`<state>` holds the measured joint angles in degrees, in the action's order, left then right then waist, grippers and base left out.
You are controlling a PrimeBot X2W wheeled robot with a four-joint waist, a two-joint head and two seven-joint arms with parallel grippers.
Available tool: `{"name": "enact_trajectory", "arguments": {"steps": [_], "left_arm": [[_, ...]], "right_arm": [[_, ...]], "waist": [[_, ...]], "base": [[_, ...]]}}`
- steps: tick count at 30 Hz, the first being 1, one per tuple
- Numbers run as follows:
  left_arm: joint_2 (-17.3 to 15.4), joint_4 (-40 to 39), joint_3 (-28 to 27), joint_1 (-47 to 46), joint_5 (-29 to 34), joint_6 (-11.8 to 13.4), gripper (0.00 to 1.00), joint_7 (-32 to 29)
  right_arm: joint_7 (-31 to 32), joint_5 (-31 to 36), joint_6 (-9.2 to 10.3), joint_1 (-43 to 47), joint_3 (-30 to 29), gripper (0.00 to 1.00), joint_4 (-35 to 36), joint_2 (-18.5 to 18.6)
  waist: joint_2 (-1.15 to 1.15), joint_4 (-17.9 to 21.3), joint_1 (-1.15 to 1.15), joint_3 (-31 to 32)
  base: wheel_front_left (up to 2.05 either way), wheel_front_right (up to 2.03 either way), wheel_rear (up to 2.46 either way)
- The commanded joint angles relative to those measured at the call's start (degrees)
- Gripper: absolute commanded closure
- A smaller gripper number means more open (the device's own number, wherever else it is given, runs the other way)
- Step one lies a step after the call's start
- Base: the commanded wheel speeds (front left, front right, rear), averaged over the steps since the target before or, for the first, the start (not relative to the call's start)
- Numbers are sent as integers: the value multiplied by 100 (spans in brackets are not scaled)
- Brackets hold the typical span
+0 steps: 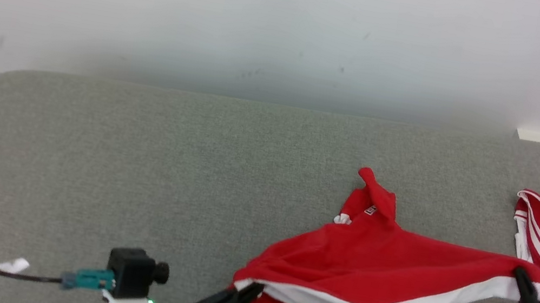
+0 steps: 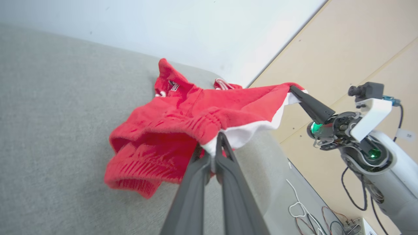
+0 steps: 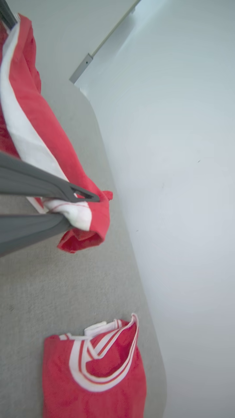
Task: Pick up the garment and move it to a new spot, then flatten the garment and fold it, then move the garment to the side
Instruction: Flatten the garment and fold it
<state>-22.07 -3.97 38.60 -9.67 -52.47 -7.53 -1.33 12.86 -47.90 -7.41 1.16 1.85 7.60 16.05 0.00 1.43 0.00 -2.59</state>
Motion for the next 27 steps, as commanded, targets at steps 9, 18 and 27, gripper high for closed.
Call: {"name": "enact_trajectory", "arguments": {"steps": [9,18,27], "left_arm": [[-518,-2452,-698,-763,-1126,170,100,-766],[-753,-2564,-1595,-2374,-2077,912,100,-1722],[-478,-1,-1418,-4398,-1304,891,100,-1885]], "right_arm": [[533,-1039,-10,-89,-1027,100,2238,182],[1749,-1018,-10,-1707,-1592,100,2315,-122],[2475,354,-6,-4344,-1501,100,115,-1098]], "waist": [[0,-114,0,287],[0,-48,0,-216],[0,-112,0,-1173]], "base": [[0,0,0],[0,0,0],[0,0,0]]}}
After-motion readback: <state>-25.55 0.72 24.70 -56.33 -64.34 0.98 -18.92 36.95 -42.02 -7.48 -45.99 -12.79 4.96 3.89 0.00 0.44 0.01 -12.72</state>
